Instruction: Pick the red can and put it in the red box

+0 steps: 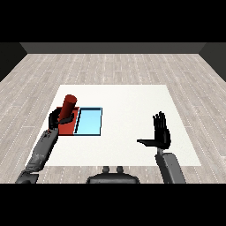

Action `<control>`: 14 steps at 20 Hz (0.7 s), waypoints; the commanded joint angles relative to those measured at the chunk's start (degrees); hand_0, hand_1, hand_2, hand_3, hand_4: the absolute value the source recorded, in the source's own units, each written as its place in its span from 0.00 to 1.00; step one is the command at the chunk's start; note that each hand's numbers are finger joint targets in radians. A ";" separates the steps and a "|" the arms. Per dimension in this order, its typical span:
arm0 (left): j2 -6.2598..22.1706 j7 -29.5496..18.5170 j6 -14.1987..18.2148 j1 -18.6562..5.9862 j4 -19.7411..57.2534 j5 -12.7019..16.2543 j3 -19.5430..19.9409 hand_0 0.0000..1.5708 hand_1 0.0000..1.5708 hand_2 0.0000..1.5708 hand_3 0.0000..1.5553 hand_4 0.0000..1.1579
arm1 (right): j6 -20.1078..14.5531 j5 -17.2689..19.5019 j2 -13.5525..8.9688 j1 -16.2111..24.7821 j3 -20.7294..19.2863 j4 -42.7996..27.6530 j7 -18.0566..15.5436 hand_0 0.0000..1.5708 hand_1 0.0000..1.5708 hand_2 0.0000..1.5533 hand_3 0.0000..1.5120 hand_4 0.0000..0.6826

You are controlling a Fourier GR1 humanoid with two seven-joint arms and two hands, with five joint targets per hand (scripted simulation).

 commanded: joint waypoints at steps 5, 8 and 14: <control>2.69 5.42 -0.43 -7.57 26.66 -6.94 -0.98 0.78 0.78 0.73 0.69 0.80 | 1.61 0.06 1.69 -3.68 -1.48 8.24 -3.95 0.00 0.00 0.00 0.00 0.00; 1.49 7.10 -3.11 -10.52 34.63 -7.66 -1.23 0.40 0.40 0.38 0.00 0.67 | 1.65 1.31 -0.26 -5.09 -2.72 9.72 -3.61 0.00 0.00 0.00 0.00 0.00; -1.98 1.76 -6.53 -12.77 43.44 -9.06 -0.99 0.56 0.56 0.59 0.50 0.45 | 2.58 1.09 1.37 -9.49 -4.34 17.19 -6.82 0.00 0.00 0.00 0.00 0.00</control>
